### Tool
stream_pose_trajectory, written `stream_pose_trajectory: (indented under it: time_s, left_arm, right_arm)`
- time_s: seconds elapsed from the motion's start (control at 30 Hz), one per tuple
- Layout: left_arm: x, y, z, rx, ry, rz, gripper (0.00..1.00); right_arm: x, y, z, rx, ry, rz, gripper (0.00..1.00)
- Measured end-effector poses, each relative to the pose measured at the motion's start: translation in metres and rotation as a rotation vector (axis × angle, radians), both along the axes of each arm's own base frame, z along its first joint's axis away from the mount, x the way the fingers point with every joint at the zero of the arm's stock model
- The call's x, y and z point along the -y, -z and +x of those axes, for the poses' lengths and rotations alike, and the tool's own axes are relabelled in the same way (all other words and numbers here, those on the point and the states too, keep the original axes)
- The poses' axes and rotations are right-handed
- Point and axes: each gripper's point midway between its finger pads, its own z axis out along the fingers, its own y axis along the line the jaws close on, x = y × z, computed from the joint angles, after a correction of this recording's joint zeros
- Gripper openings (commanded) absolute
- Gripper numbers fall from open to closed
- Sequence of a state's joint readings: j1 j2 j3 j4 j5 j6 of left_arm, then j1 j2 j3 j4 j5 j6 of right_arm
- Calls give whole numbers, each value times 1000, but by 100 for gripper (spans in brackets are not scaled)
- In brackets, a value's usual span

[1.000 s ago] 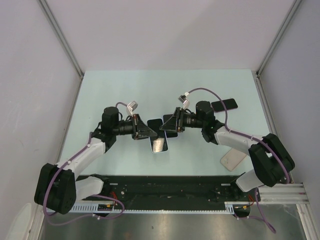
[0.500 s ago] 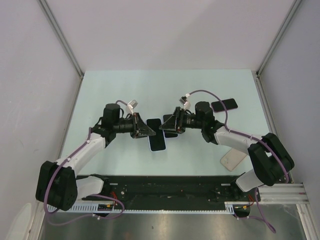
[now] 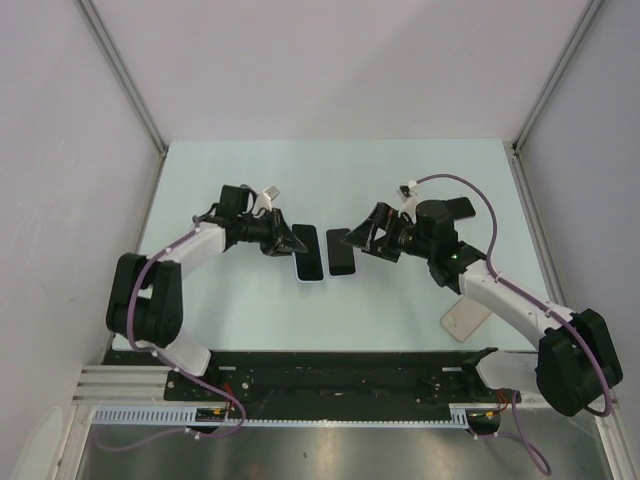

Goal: Put the phone into the phone case

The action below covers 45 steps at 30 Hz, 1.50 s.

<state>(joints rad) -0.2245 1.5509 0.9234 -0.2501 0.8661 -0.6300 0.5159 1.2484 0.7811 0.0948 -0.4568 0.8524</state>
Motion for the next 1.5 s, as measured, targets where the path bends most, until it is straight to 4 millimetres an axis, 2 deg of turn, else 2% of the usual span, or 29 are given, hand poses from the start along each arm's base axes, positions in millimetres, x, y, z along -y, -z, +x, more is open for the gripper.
stream_pose_trajectory:
  time_s: [0.23,0.37,0.5,0.6,0.73,0.8,0.9,0.93,1.0,1.03,1.17,1.2,1.23,1.3,1.4,1.5]
  left_arm:
    - [-1,22,40,-9,49,70,5]
    - [-2,38,53,-41,62,85,8]
    - [-3,62,52,-94,80,103,11]
    - [-5,77,46,-139,90,117,17]
    - [-7,85,42,-165,99,131,48]
    - [-9,87,40,-173,101,148,54]
    - [-17,91,41,-187,79,217,69]
    - [-20,92,42,-186,71,242,77]
    - [-28,94,46,-180,46,311,82]
    - [-32,92,47,-171,34,339,86]
    - [-48,72,54,-97,-25,437,89]
    - [-52,63,56,-65,-45,459,90]
    - [-55,53,58,-34,-61,472,99]
    - [-61,32,60,39,-96,489,100]
    - [-69,9,49,123,-135,498,100]
    - [-75,0,31,163,-150,498,99]
  right_arm:
    - [19,-1,-6,37,43,-80,100]
    - [32,-1,-6,49,63,-110,100]
    - [45,10,-5,21,82,-157,100]
    - [52,19,-5,2,94,-191,100]
    - [57,23,-8,2,92,-223,100]
    - [60,25,-8,7,91,-239,100]
    - [72,33,-4,-7,118,-275,100]
    - [76,34,-3,-12,132,-284,100]
    - [90,40,2,-33,178,-310,100]
    - [96,41,5,-41,202,-319,100]
    - [120,44,14,-63,314,-354,100]
    - [126,45,16,-67,345,-366,100]
    - [131,46,19,-70,375,-379,100]
    - [144,49,26,-72,448,-413,100]
    - [165,56,37,-87,551,-460,100]
    - [193,70,54,-155,674,-505,97]
